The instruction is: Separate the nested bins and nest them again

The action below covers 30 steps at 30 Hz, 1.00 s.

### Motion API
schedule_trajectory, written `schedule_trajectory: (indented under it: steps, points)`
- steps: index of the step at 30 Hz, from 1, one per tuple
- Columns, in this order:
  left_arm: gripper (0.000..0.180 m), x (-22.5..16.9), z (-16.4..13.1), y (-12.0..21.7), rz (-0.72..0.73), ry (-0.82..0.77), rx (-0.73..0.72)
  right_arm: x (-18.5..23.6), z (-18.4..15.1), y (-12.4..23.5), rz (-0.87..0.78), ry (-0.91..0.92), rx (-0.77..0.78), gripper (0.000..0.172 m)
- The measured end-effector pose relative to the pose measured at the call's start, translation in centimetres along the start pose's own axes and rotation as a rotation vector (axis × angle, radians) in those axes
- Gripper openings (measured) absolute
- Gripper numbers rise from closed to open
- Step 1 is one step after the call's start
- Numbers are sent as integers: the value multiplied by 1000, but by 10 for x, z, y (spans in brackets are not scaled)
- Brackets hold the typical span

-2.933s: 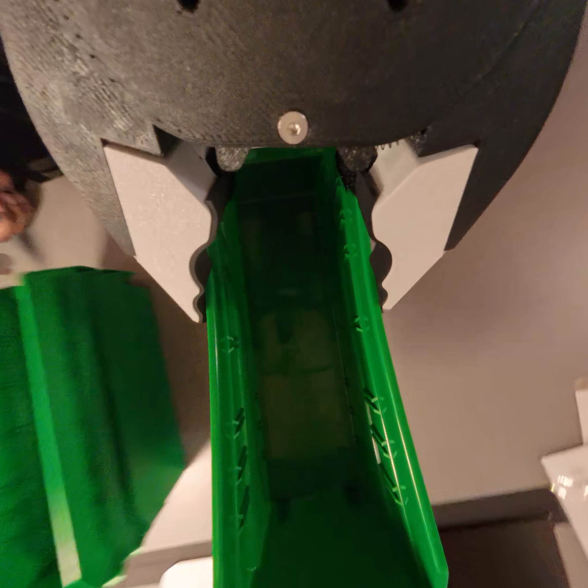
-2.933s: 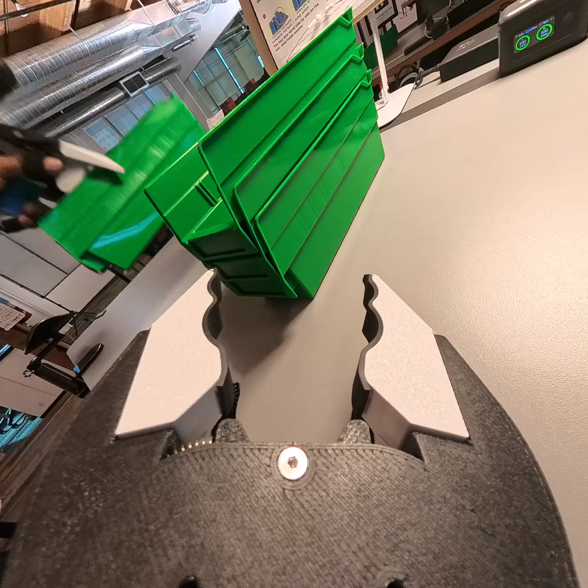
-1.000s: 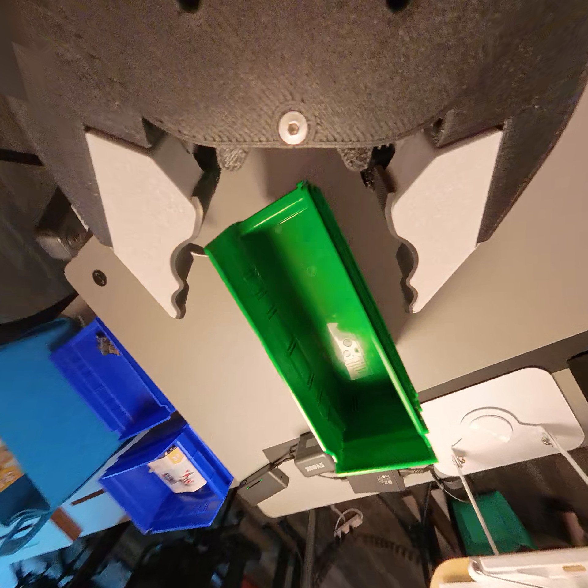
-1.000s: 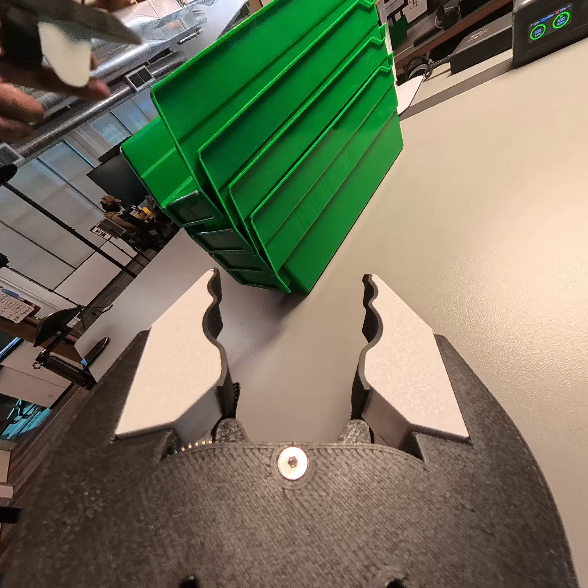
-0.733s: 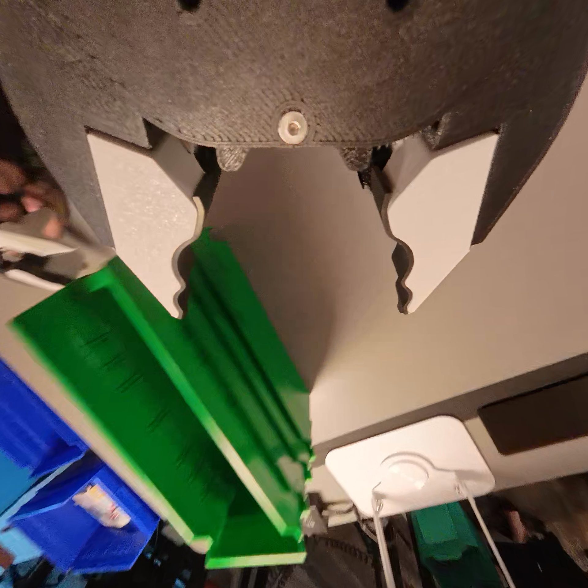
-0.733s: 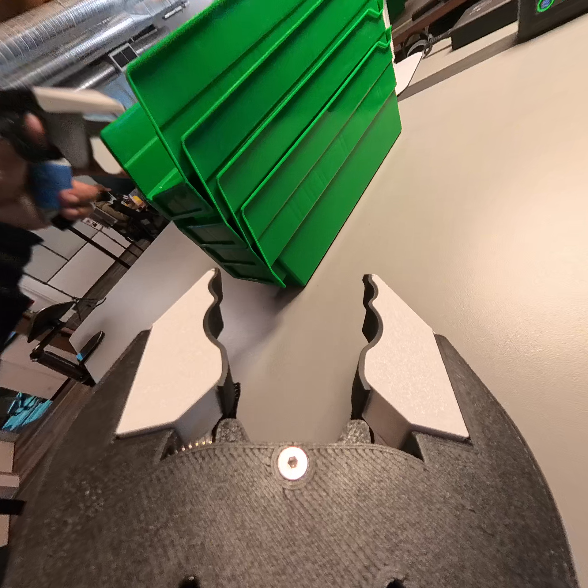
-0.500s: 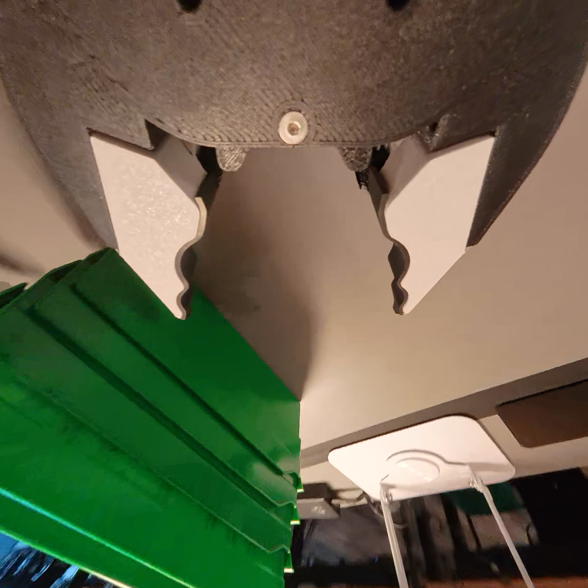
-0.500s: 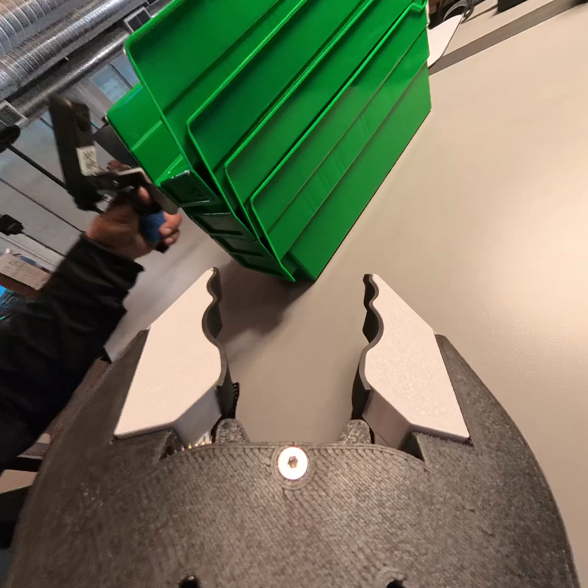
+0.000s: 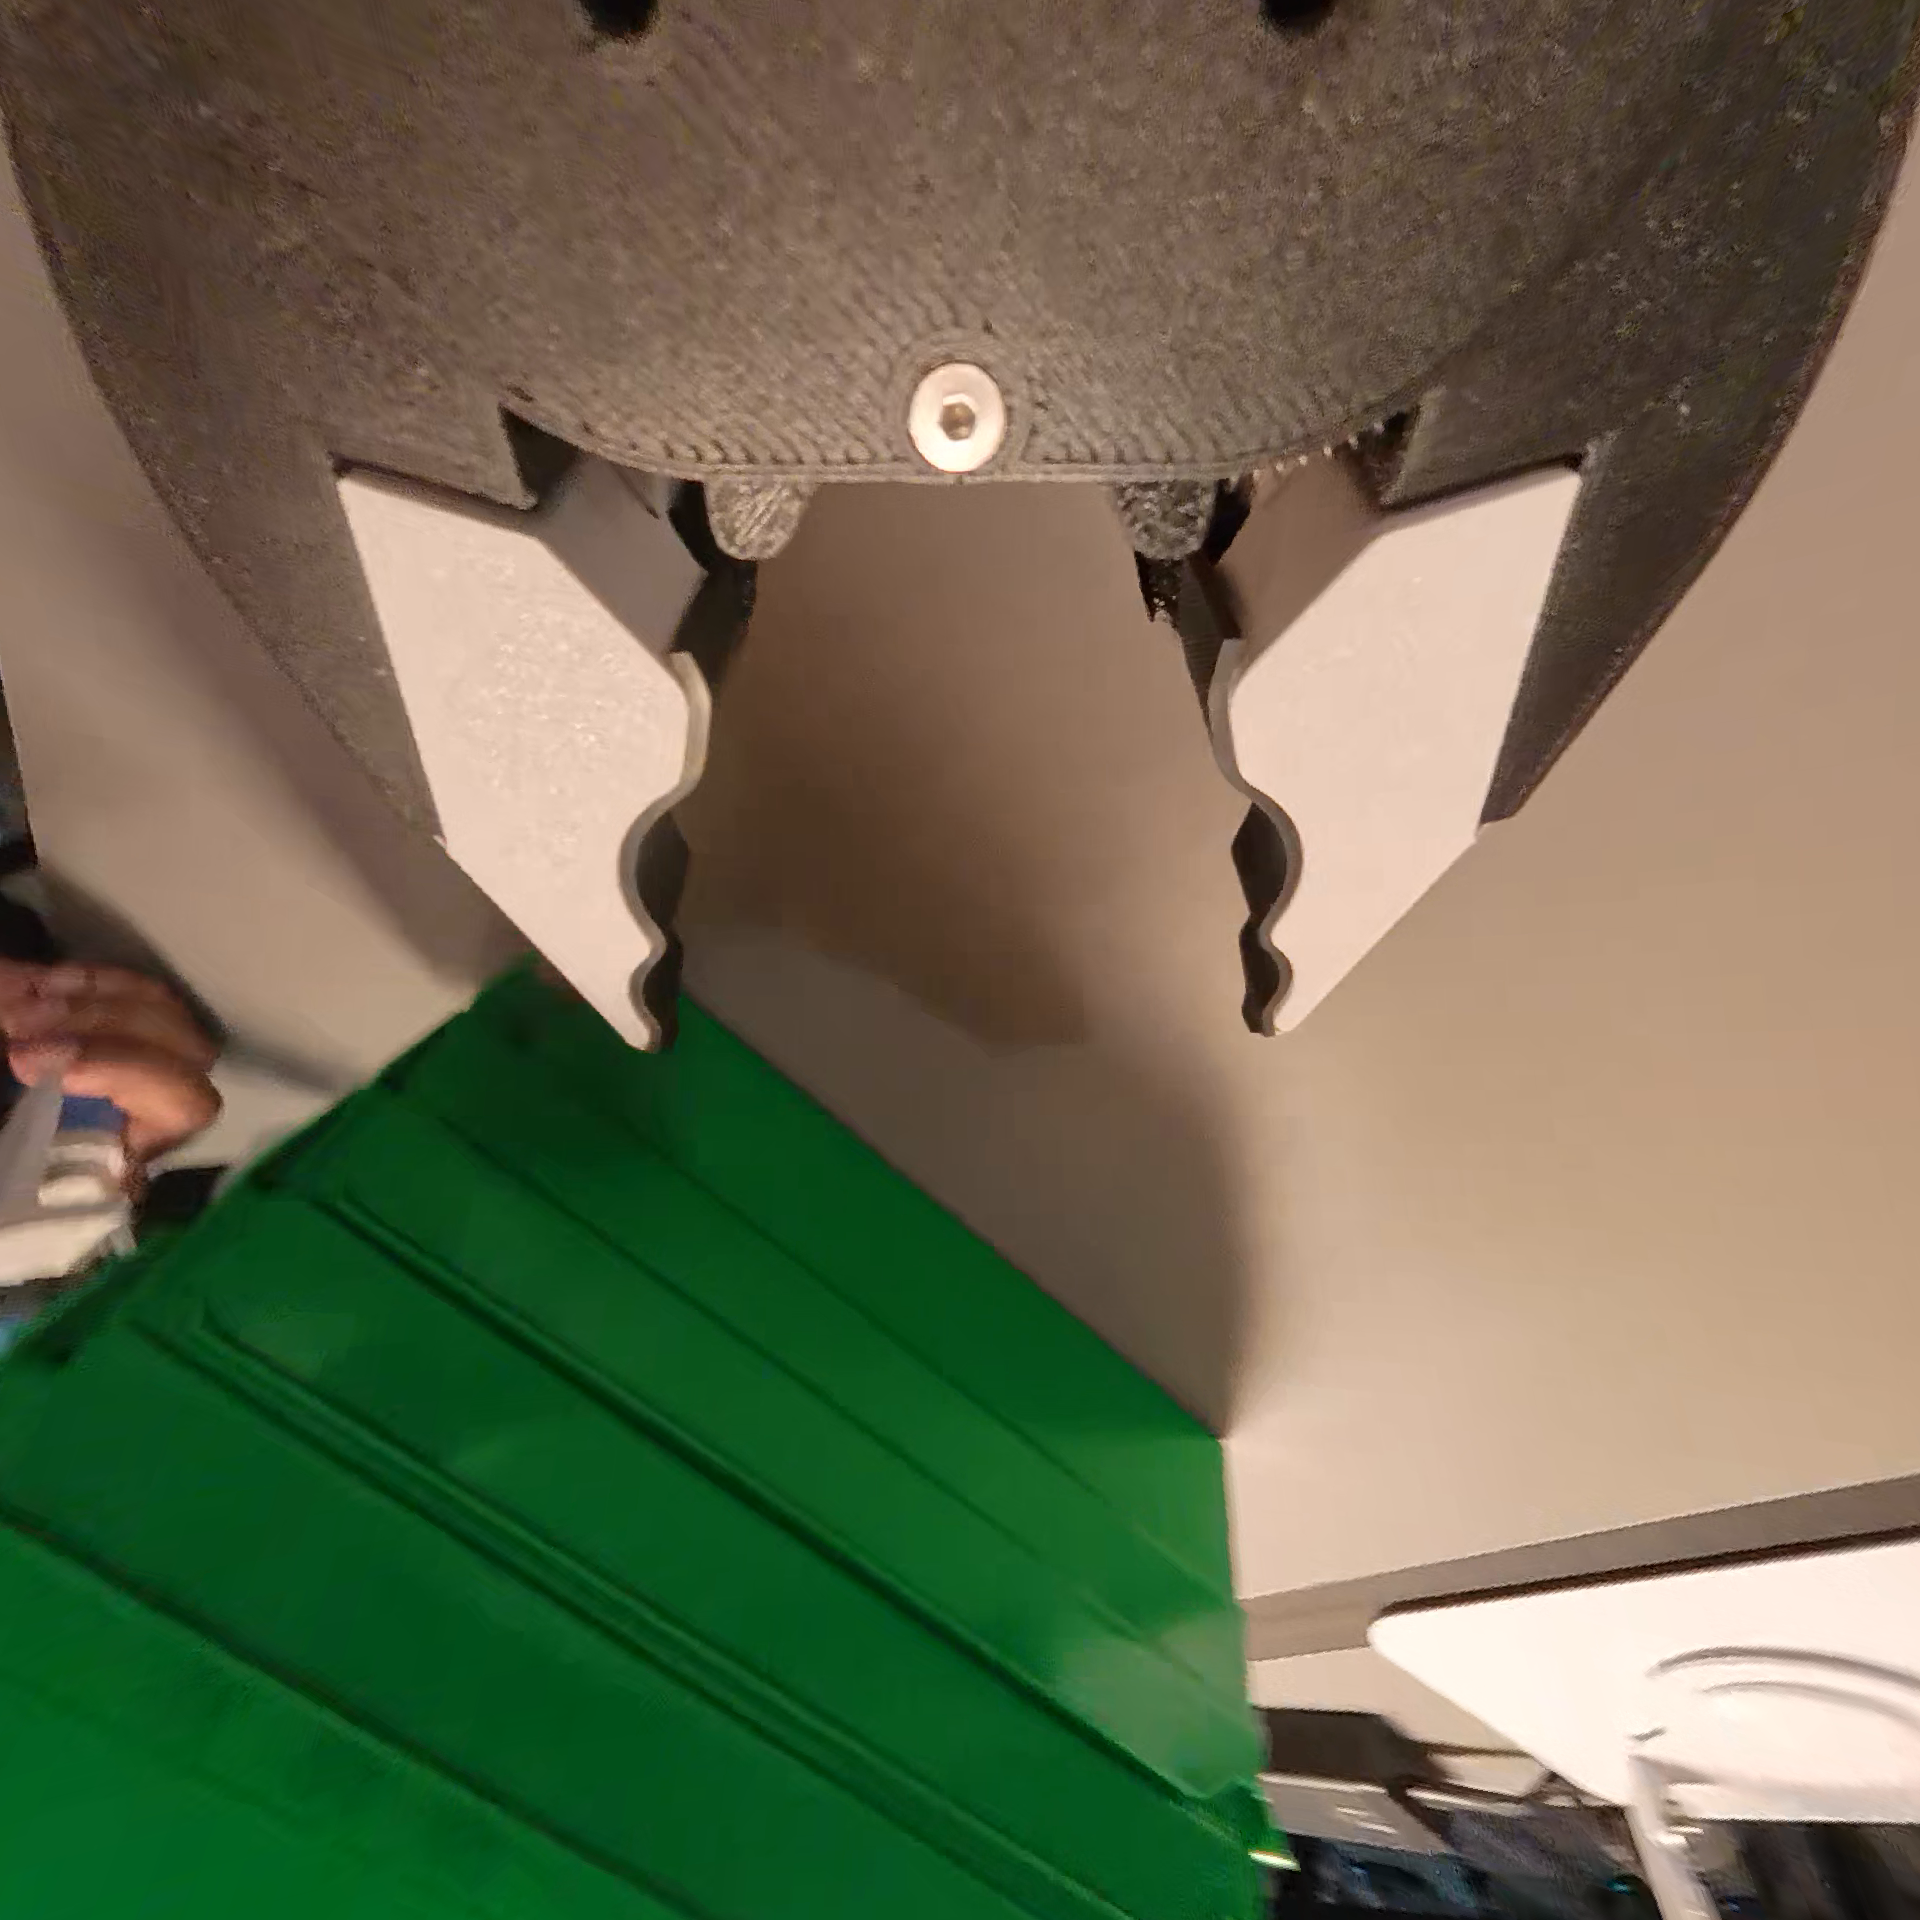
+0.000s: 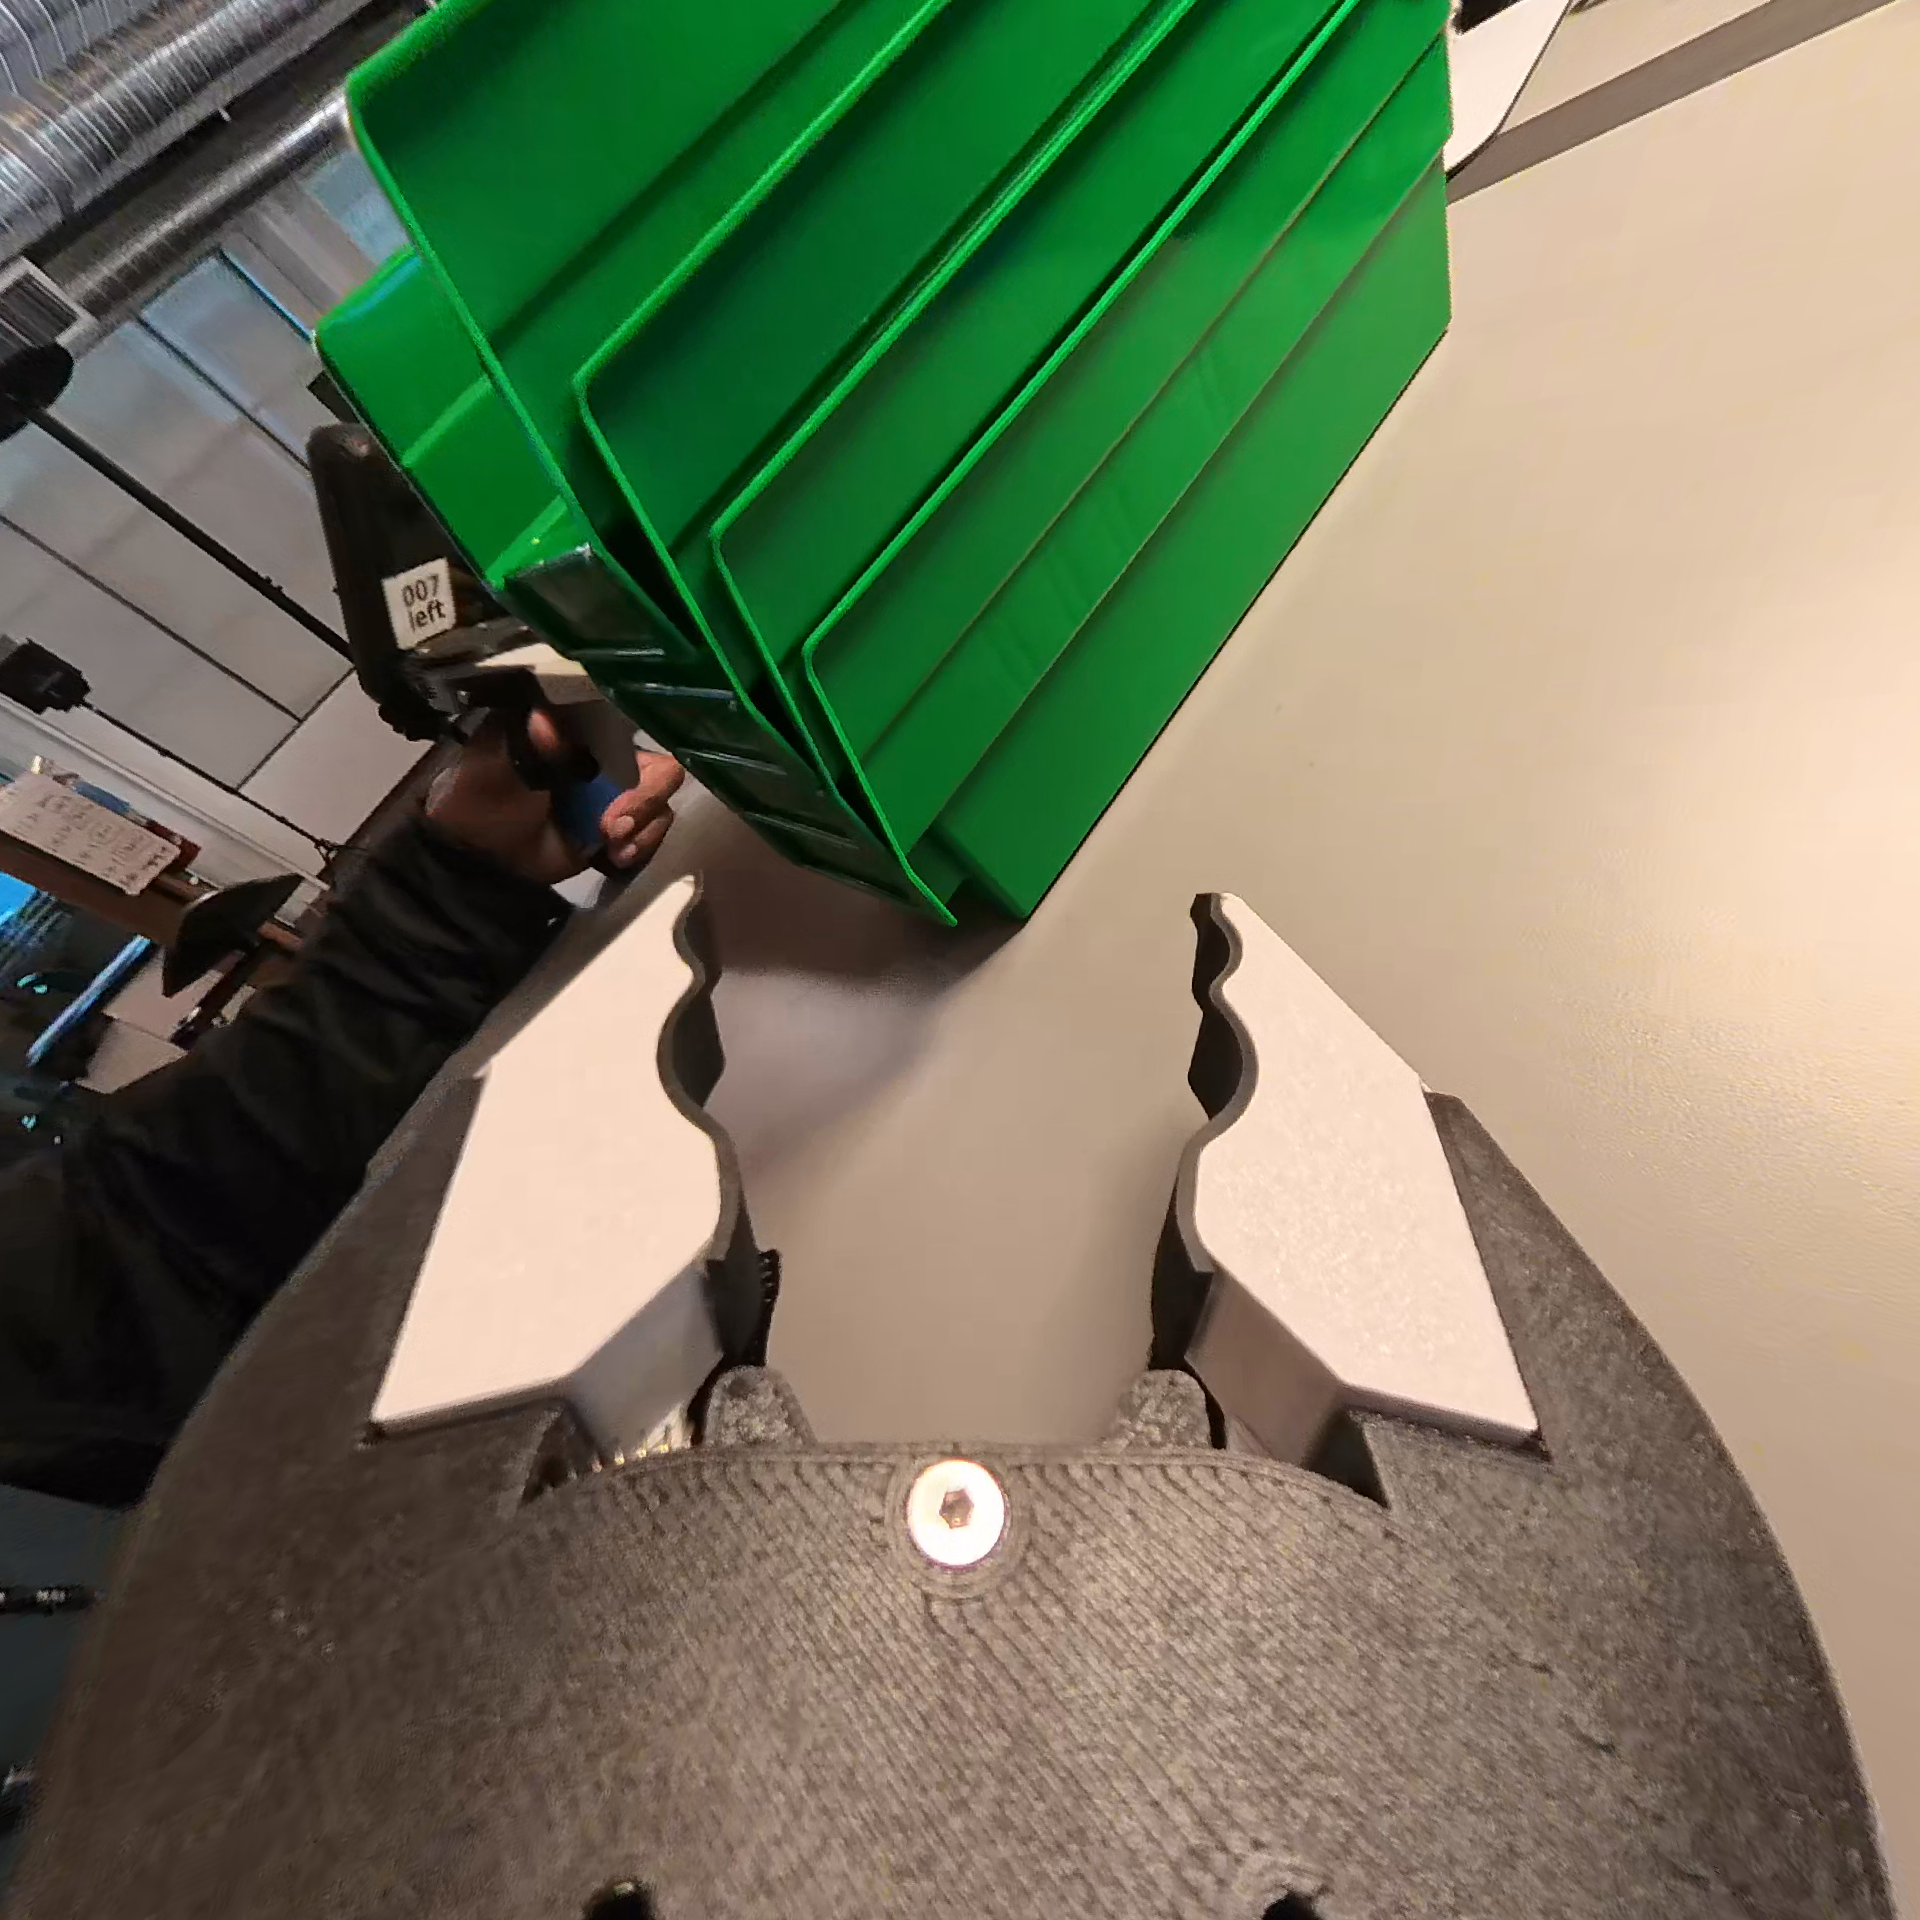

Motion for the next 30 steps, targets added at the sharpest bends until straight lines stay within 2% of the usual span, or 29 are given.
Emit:
schedule_trajectory:
  steps: [5, 11, 17, 21, 25, 30]
  points:
    - [105, -32, -4, -15, -122, -179, 75, 1, 3, -5, 33, 29, 2, 93]
    - [94, -66, -5, -35, -250, -173, 63, 1, 13, -26, 56, 131, 40, 99]
    - [91, -95, -8, -50, -343, -180, 68, 6, 21, -48, 83, 205, 49, 100]
    - [100, -115, -10, -62, -333, -223, 89, 9, 22, -54, 109, 224, 68, 99]
    - [99, -130, -14, -70, -321, -329, 123, 8, 23, -51, 105, 213, 35, 99]
    - [99, -118, -11, -56, -274, -332, 59, 4, 24, -43, 87, 169, -12, 99]
Point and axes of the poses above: each gripper's, where its closed fingertips meet, y back along the fingers, z out of its top, x = y × z across the jaws, the point moved 9 cm from there along y, back along the fingers, and after that the axes turned 5 degrees about -z, right-handed, at the moved point
